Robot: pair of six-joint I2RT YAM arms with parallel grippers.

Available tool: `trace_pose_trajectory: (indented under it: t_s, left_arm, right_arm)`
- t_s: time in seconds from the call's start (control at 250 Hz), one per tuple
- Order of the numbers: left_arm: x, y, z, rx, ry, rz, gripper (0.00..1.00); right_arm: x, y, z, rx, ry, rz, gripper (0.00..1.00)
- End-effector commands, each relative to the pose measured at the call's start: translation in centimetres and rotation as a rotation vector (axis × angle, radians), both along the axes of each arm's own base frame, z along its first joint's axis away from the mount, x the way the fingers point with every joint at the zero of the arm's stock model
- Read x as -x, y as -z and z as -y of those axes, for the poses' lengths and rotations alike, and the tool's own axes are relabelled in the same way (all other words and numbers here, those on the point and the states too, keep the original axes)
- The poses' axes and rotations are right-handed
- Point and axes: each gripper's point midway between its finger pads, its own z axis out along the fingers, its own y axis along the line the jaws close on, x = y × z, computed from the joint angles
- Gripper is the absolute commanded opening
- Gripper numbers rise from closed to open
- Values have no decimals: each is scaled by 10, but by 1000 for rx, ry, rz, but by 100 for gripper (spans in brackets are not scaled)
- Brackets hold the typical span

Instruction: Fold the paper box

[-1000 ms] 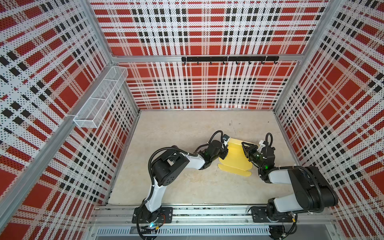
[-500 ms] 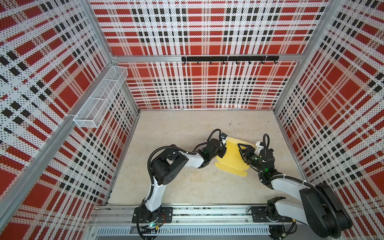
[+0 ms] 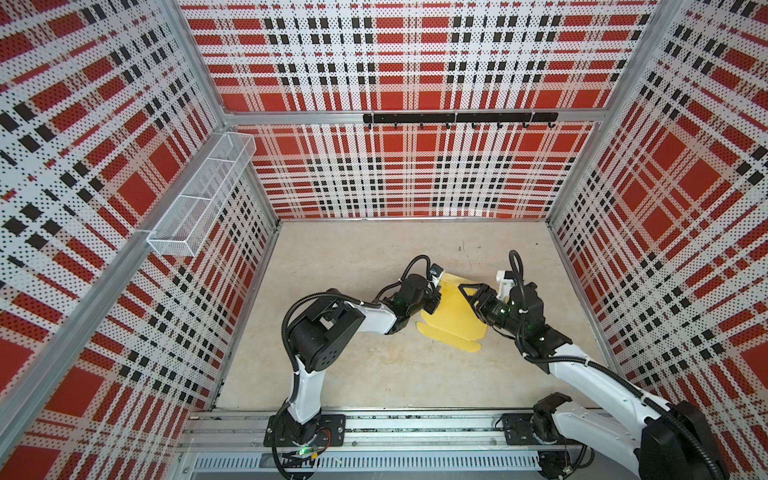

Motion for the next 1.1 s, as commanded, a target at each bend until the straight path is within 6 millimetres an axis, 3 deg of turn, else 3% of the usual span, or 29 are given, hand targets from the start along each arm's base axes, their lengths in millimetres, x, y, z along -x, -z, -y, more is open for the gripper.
trace_pose_trajectory:
  t_s: [0.0,0.212,0.456,0.716,0.84,0.944,1.096]
  left_arm:
    - [3,-7,-10,15,8,-5,13]
    - [2,-4,-22,16,8,-9,13]
    - [2,-2,-24,16,10,-4,13]
    - [0,2,-24,18,4,-12,13]
    - [-3,-4,-23,29,3,-1,14]
    - [-4,3,-25,22,-2,-12,14]
    - [-3,0,-21,18,5,0,14]
  right_arm:
    - [-12,-14,7,109,-31,51,71]
    - [-61,-23,5,114,-191,97,73]
    - [-100,5,-11,197,-403,82,72]
    - [-108,37,-22,187,-486,19,69]
    - [-108,54,-29,168,-498,-8,67]
    - [-107,65,-35,171,-519,-20,65]
    - [-109,70,-48,158,-544,-24,65]
